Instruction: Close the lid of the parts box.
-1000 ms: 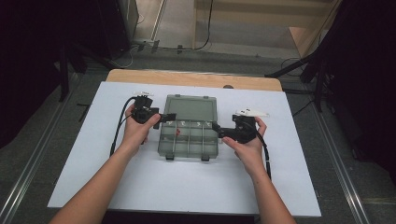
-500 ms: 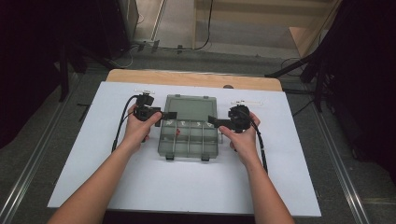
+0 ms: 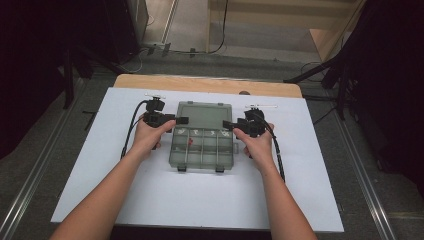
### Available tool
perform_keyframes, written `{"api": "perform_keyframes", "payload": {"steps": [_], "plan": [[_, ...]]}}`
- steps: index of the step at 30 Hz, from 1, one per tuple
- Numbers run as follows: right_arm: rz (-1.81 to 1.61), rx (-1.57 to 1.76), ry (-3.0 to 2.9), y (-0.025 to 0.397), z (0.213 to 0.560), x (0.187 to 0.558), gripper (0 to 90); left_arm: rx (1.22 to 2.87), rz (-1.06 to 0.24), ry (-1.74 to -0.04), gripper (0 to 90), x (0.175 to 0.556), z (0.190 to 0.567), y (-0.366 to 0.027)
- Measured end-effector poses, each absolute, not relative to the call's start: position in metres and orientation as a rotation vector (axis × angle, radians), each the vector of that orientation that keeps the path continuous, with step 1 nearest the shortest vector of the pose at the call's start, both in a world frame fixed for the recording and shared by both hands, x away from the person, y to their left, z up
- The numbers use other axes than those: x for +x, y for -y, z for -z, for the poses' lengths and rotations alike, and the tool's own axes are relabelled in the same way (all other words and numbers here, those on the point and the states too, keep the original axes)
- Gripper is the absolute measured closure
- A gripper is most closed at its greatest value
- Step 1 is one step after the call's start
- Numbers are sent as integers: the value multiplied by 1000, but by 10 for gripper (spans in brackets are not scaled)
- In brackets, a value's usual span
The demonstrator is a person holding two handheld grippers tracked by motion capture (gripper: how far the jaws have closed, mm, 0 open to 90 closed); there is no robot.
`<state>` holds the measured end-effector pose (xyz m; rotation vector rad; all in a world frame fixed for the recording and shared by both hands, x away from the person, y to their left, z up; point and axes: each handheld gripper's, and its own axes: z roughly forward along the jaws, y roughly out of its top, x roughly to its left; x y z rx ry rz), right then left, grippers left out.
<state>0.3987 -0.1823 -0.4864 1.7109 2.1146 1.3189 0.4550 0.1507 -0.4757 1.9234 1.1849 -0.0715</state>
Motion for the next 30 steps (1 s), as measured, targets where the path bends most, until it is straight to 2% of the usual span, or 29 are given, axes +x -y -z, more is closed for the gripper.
{"api": "perform_keyframes", "payload": {"steps": [5, 16, 25, 30], "plan": [[-1316, 1734, -2129, 180, 491, 403, 323, 1930, 51, -1218, 302, 459, 481, -150], [-1296, 1787, -2134, 184, 503, 412, 393, 1897, 96, -1280, 319, 465, 492, -149], [-1280, 1820, -2172, 176, 504, 421, 359, 1879, 122, -1307, 321, 468, 498, -150], [-1264, 1855, -2189, 175, 510, 425, 356, 1874, 131, -1315, 352, 468, 499, -149]]}}
